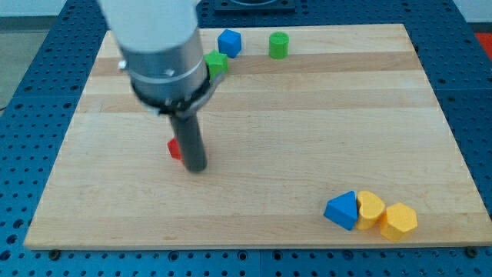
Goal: Place the red star vertical to the bottom of the green star
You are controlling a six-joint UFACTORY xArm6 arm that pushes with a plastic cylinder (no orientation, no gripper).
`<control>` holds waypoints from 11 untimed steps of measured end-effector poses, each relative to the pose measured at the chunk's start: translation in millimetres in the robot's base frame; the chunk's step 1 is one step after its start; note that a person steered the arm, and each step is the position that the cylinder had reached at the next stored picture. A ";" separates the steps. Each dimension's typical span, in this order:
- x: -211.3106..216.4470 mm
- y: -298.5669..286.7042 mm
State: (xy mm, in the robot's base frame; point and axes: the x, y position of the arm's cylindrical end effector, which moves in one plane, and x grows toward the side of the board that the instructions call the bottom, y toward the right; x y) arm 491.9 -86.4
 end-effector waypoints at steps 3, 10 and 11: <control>35.8 -49.3; -47.2 -18.1; -47.2 1.0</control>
